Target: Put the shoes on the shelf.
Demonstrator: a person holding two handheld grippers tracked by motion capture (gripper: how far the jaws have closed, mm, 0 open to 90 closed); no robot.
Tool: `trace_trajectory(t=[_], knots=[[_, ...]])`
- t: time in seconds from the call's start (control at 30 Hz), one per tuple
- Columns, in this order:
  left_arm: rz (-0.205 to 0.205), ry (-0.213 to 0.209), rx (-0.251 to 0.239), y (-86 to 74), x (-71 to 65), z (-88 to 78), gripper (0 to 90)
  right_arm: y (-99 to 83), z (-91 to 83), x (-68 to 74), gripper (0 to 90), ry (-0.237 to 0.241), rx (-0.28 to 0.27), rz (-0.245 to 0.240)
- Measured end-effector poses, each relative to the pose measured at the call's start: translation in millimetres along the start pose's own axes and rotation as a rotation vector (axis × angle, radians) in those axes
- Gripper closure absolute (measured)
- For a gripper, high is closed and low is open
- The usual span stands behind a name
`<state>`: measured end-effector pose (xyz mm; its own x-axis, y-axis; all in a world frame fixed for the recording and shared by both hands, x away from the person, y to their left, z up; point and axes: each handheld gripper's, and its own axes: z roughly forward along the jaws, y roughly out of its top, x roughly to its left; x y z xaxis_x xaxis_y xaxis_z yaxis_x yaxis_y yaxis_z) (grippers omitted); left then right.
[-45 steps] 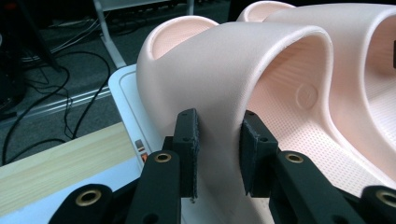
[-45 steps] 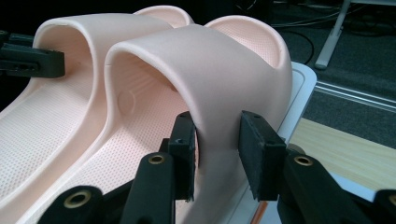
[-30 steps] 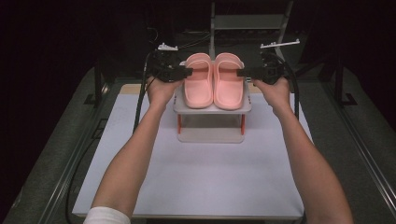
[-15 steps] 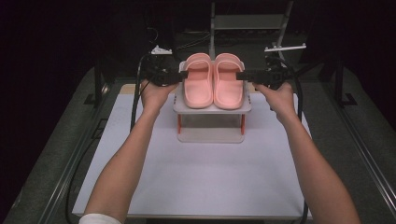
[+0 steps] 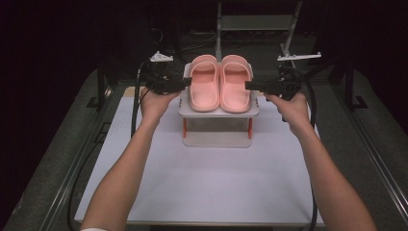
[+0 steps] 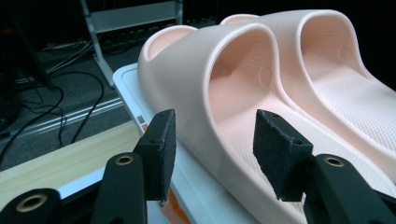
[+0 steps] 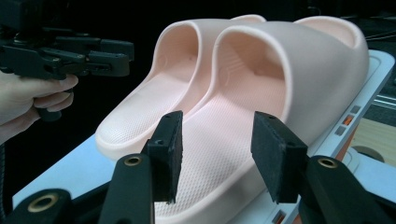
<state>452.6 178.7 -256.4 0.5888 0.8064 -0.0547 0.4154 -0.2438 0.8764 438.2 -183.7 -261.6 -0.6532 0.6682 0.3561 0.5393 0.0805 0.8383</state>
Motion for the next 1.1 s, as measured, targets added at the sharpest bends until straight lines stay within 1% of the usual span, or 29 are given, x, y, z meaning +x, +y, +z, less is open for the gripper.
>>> trace_trajectory(t=[0.13,0.23,0.47,0.53,0.6,0.7,0.77,0.87,0.93,0.97,1.03,1.1], knots=[[-0.007,-0.001,-0.013,-3.0,1.1,-6.0,45.4,-3.0,-2.8,2.0,52.2,0.016,-0.003,-0.001],[-0.01,-0.013,-0.022,-6.4,1.1,-10.1,44.6,-4.4,-4.8,5.0,51.3,0.025,0.004,-0.012],[-0.019,-0.012,-0.032,-16.0,1.4,-18.1,42.3,-8.2,-8.7,13.5,49.3,0.061,0.005,-0.021],[-0.023,-0.013,-0.033,-18.6,1.0,-20.7,40.2,-10.9,-9.1,15.1,48.7,0.066,0.007,-0.021],[-0.027,-0.027,-0.035,-20.9,1.0,-22.5,37.7,-13.6,-9.7,16.9,47.4,0.075,0.006,-0.021],[-0.009,-0.02,-0.027,-22.9,-0.3,-23.4,36.0,-15.5,-9.5,20.3,46.0,0.077,0.021,-0.031],[-0.019,-0.03,-0.034,-24.3,-0.6,-24.3,34.3,-16.1,-9.6,22.8,44.9,0.083,0.022,-0.033],[-0.019,-0.037,-0.038,-26.5,-1.6,-26.1,32.6,-16.6,-9.4,26.0,43.1,0.094,0.03,-0.039],[-0.031,-0.054,-0.038,-28.5,-0.7,-26.7,31.3,-17.7,-9.2,29.1,41.4,0.11,0.031,-0.043],[-0.037,-0.062,-0.04,-29.9,0.2,-27.3,31.3,-17.7,-9.2,29.1,41.4,0.11,0.031,-0.043],[-0.044,-0.057,-0.044,-32.3,1.2,-28.5,30.4,-18.8,-8.7,31.2,40.5,0.118,0.036,-0.045],[-0.047,-0.058,-0.046,-34.6,2.2,-30.2,29.2,-21.7,-9.0,32.9,41.0,0.129,0.021,-0.048]])
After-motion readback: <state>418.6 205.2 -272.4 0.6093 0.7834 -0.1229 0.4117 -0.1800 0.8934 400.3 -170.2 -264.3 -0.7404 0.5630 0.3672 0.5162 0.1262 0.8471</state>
